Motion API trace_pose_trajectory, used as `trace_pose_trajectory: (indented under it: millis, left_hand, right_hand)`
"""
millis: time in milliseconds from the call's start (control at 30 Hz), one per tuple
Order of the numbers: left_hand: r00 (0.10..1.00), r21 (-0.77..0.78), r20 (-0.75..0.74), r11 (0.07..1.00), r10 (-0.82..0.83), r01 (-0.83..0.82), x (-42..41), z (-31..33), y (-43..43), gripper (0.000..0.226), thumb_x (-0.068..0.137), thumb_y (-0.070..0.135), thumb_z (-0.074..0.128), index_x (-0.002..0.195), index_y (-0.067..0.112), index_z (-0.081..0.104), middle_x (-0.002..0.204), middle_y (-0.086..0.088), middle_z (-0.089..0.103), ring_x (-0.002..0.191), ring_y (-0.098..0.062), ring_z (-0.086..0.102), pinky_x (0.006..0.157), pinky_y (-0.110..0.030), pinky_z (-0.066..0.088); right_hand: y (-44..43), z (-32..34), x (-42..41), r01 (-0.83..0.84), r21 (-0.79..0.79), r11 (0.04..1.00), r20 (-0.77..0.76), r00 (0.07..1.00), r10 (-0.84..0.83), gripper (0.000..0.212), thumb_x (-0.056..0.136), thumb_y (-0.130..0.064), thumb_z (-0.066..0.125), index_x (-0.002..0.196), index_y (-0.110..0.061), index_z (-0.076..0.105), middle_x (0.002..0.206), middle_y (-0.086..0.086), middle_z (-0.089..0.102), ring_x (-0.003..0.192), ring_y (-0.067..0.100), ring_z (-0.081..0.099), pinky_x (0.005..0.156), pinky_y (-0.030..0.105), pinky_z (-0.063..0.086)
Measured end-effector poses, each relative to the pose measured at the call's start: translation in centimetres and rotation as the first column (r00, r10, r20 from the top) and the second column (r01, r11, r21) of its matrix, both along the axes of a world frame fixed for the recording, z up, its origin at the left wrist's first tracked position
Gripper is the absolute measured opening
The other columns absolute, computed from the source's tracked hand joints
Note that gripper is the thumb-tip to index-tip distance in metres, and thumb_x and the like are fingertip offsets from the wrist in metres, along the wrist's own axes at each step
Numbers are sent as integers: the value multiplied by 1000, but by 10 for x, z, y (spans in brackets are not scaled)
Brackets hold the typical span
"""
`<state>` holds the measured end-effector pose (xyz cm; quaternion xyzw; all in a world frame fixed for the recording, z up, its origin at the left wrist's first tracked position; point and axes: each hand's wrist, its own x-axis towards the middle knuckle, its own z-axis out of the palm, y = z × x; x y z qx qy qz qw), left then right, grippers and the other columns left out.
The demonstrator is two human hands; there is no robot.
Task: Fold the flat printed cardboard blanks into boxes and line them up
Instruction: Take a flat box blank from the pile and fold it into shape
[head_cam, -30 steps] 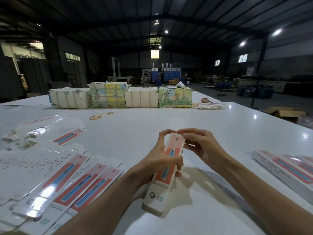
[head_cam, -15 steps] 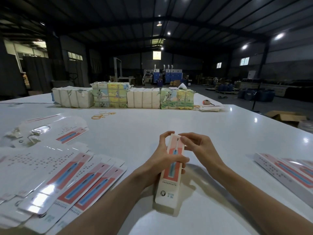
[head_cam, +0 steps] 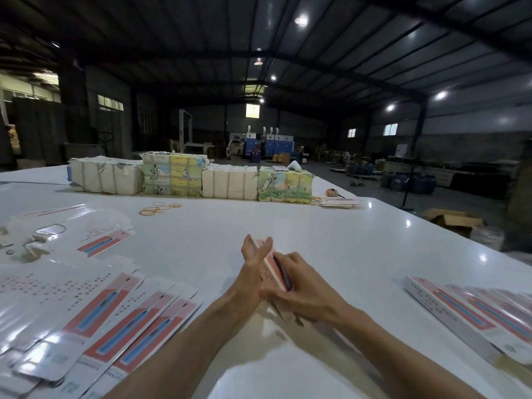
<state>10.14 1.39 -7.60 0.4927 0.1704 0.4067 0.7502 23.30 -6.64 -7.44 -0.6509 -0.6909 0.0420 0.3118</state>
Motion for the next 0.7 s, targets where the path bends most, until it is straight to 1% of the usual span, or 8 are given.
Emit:
trace_pose_trajectory:
  millis: [100,200,267,333,400,467,600,700]
  left_hand:
    - [996,9,-73,998,-58,59,-1,-1,-2,79,89,54,66,153,50,21,130,2,61,109,-22,73,74,-33,63]
    - [962,130,-274,990,-9,46,1,-3,-3,54,103,48,56,149,36,31,119,-11,74,99,-29,78,77,-35,64]
    - [930,275,-368,953,-14,124,1,-9,-3,37,107,40,56,142,27,49,103,-12,79,90,-29,78,81,-38,64]
    - [902,427,-431,878,-11,215,-2,-15,-3,22,108,29,58,126,30,70,96,-11,79,85,-23,75,88,-38,63]
    - [882,516,-471,814,8,268,-3,-17,-3,25,106,17,57,112,29,79,92,-8,78,83,-18,72,85,-31,59]
    - [866,542,-500,787,19,296,-3,-17,-4,28,106,12,56,107,26,80,90,-6,78,82,-16,70,83,-28,56]
    - [829,586,-555,742,75,325,-1,-17,-4,28,105,12,57,106,28,80,92,-2,78,84,-11,71,84,-26,55]
    - [818,603,-567,726,99,330,-2,-16,-6,28,105,12,57,107,29,80,94,-2,78,86,-11,72,85,-25,54]
  right_hand:
    - [-8,8,8,55,5,998,71,996,-56,35,95,-58,62,119,-32,55,109,-5,60,93,10,60,76,28,52]
    - [-23,17,22,180,-8,984,156,972,-176,46,95,-49,66,133,-27,51,120,2,65,98,22,65,82,40,58]
    - [-42,18,35,260,-3,966,234,939,-252,55,95,-47,67,142,-29,45,132,2,63,100,21,65,75,32,58]
    - [-66,17,52,346,-16,938,264,906,-330,59,94,-45,67,146,-31,45,140,-1,59,103,19,65,77,28,59]
    - [-93,15,73,446,-48,894,283,864,-416,59,95,-43,66,149,-32,45,143,-3,57,109,18,65,87,30,58]
    - [-121,12,92,543,-74,836,288,814,-504,58,97,-41,64,150,-32,43,143,-5,55,116,15,60,95,31,50]
    - [-163,1,117,672,-9,741,444,666,-599,51,109,-38,42,158,-29,30,162,-6,34,146,15,36,118,35,35]
    - [-178,-2,123,685,28,728,462,637,-617,50,111,-43,39,159,-31,29,163,-8,33,147,13,37,120,33,34]
